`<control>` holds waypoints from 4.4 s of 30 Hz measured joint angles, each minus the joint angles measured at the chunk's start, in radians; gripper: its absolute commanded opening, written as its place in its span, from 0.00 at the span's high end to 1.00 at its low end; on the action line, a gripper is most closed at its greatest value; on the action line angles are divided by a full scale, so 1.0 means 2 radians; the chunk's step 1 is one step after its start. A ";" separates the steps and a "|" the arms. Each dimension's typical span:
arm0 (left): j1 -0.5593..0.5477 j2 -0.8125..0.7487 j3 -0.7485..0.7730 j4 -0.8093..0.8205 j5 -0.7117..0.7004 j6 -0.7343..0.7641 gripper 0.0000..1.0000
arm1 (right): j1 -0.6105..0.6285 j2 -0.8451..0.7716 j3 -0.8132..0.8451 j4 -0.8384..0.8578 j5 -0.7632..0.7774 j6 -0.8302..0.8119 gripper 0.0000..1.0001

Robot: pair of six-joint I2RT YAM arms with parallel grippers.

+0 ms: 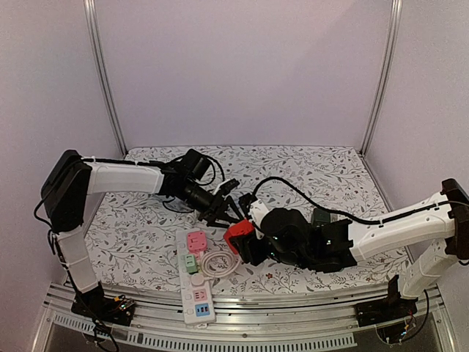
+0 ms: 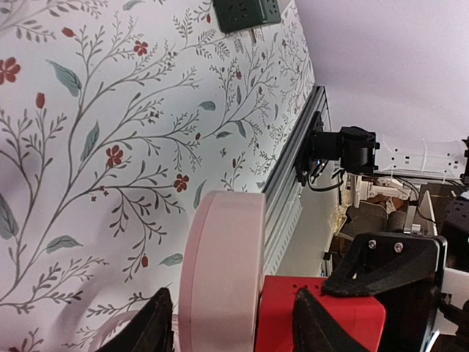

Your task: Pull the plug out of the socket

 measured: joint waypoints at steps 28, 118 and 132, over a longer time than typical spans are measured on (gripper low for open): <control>-0.006 0.004 0.000 0.009 -0.019 0.006 0.67 | -0.026 -0.017 -0.032 0.037 -0.032 0.072 0.86; -0.006 0.004 0.002 -0.002 -0.027 0.024 0.70 | -0.017 -0.028 -0.016 -0.006 -0.004 0.149 0.88; -0.006 0.004 0.003 -0.005 -0.033 0.025 0.70 | -0.020 -0.028 -0.019 0.000 -0.008 0.151 0.89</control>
